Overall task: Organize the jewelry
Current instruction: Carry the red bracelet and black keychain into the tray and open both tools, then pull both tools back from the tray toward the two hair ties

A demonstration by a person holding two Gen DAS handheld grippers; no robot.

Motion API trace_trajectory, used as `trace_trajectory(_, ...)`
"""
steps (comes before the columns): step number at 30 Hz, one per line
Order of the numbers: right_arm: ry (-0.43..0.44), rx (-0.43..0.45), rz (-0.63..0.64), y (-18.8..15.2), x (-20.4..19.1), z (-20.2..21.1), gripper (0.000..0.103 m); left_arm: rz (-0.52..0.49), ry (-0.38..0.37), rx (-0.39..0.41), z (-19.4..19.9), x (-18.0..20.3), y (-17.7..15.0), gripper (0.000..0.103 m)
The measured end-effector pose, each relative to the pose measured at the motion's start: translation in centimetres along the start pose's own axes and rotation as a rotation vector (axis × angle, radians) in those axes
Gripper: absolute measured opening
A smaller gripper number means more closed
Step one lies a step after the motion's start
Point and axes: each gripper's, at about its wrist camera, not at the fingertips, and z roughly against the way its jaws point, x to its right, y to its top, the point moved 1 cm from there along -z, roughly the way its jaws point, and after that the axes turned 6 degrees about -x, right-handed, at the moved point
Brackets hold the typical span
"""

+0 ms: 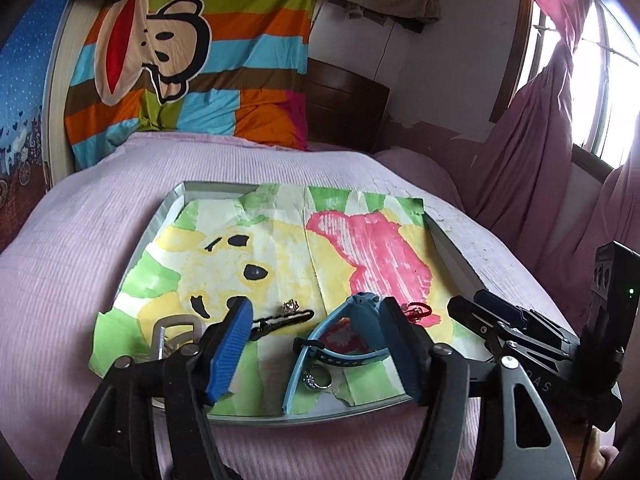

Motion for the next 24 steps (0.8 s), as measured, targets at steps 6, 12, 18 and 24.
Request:
trace_trajectory(6,-0.001,0.172,-0.023,-0.7,-0.1,4.4,0.081,-0.032,0.075,0.169,4.4,0.6,-0.6,0.103)
trace_trajectory(12,0.006,0.330,-0.011,-2.0,-1.0,8.9,0.102,-0.048,0.116,0.293,8.4,0.1,-1.9,0.103)
trace_trajectory(18,-0.001,0.429,0.013,-3.8,-2.3,12.7,0.102,-0.093,0.160,0.376,11.9,-0.3,-4.0,0.103)
trace_trajectory(24,0.007,0.463,0.040,-5.9,-4.0,15.4,0.102,-0.125,0.187,0.422,15.0,-0.9,-6.0,0.103)
